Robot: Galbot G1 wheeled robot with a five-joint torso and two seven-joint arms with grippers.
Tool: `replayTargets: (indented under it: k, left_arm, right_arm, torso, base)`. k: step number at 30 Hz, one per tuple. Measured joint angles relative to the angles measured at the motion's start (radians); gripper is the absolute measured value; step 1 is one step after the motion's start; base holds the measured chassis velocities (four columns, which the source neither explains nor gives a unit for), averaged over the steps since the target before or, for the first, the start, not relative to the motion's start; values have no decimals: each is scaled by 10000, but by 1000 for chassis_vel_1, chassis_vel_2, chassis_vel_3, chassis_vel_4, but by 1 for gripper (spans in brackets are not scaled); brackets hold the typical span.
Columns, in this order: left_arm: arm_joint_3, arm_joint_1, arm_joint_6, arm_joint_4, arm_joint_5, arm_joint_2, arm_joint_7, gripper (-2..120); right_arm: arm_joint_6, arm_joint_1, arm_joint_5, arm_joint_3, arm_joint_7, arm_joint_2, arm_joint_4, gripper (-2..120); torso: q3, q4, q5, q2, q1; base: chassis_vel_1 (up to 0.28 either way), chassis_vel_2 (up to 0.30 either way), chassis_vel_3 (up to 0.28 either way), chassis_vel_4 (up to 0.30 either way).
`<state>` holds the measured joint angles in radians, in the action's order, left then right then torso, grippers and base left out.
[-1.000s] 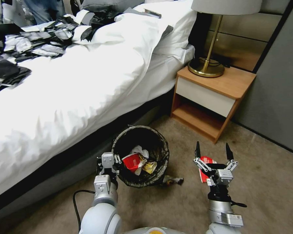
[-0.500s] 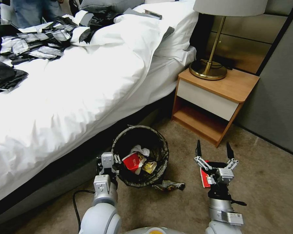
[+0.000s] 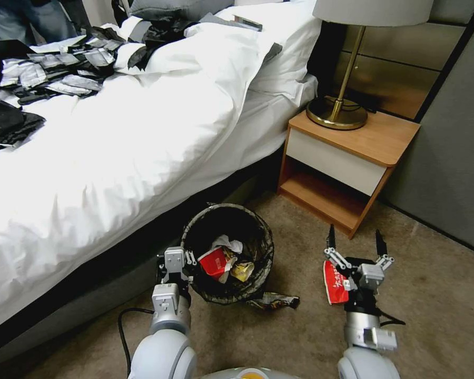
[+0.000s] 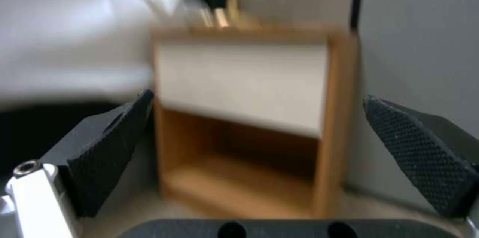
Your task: Pick up the trash bin, then pick up the garbage from the floor and place it into the trash bin.
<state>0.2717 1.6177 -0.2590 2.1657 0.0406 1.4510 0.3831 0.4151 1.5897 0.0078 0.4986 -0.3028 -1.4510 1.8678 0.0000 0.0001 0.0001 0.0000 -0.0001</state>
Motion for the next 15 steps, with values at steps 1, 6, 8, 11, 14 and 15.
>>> replayTargets:
  k: [1, 6, 8, 11, 14, 15]
  left_arm:
    - [0, 0, 0, 0, 0, 0, 0, 0]
    - [1, 11, 14, 0, -17, -14, -15, 0]
    - [3, 16, 23, 0, -28, -3, -16, 0]
    - [-2, 25, 35, 0, -39, 3, -19, 0]
    - [-4, 27, 38, -5, -41, 2, -21, 0]
    - [-6, 26, 41, -12, -41, -4, -23, 0]
  right_arm:
    - [0, 0, 0, 0, 0, 0, 0, 100]
    - [-2441, -556, 288, 282, 43, 278, -896, 100]
    - [-2942, -819, 469, 282, 102, 342, -1487, 100]
    - [-3580, -1147, 653, 277, 247, 405, -2446, 100]
    - [-3763, -1315, 759, 268, 378, 431, -2980, 100]
    - [-3838, -1426, 828, 263, 489, 447, -3319, 100]
  torso:
    - [0, 0, 0, 0, 0]
    - [0, -2, -1, 0, 0]
    - [1, -1, 0, 0, 1]
    - [0, -1, 1, 0, 0]
    - [0, -2, 0, -1, 1]
    - [0, -2, 1, -1, 1]
  base:
    - [0, 0, 0, 0]
    - [0, 0, 0, 0]
    - [0, 0, 0, 0]
    - [0, 0, 0, 0]
    - [0, 0, 0, 0]
    - [0, 0, 0, 0]
